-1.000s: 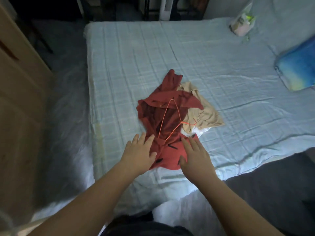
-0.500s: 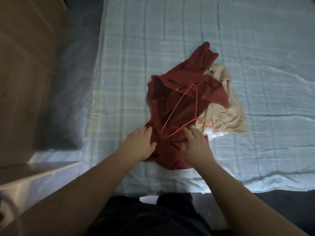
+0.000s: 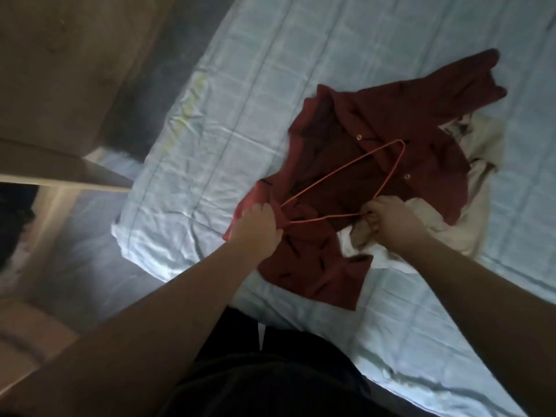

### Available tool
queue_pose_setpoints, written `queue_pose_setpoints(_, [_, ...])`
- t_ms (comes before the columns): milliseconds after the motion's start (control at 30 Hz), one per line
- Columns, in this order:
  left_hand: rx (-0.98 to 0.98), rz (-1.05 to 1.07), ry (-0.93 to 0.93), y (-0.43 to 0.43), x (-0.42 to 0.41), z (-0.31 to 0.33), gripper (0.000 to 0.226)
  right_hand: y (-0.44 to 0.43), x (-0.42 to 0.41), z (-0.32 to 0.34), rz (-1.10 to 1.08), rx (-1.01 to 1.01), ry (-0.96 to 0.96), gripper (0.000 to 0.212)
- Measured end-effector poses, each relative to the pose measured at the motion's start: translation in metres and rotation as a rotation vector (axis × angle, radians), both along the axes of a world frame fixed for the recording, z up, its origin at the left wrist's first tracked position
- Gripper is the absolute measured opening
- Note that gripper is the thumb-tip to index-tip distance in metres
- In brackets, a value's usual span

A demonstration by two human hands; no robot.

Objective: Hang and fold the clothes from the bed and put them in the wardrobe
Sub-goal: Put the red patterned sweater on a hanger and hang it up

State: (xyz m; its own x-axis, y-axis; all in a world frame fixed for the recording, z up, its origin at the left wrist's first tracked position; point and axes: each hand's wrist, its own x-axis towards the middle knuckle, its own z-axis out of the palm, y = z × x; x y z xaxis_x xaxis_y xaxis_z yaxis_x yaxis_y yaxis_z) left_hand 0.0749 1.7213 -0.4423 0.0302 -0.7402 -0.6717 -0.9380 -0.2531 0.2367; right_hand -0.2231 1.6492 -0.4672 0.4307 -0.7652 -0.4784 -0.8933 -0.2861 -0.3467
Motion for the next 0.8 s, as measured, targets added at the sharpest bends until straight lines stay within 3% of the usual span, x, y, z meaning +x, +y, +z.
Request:
queue_pose_setpoints(133, [-0.009,0.119,-0.063,0.006,-0.018,-0.007,0.053,-0.018,-0.016,-0.015,0.216,0.051,0.021,0.055])
queue_pose_setpoints(267, [-0.079,0.252,-0.003,0.004,-0.014,-0.025,0.053,-0.035,-0.012,-0.024,0.379,-0.056,0.097,0.047])
queue_pose_setpoints(533, [-0.223,0.361,0.167,-0.002,0.0,-0.027,0.028,-0.042,0.01,-0.02,0.418,-0.027,-0.058,0.01])
queue_pose_setpoints(667, [-0.353,0.441,0.218,-0.013,0.012,-0.014,0.022,-0.045,0.026,0.006,0.382,-0.125,-0.126,0.033])
queue_pose_setpoints(800, [-0.444,0.451,0.28,-0.028,0.032,0.007,0.018,-0.068,0.041,0.022,0.31,-0.025,-0.221,0.035])
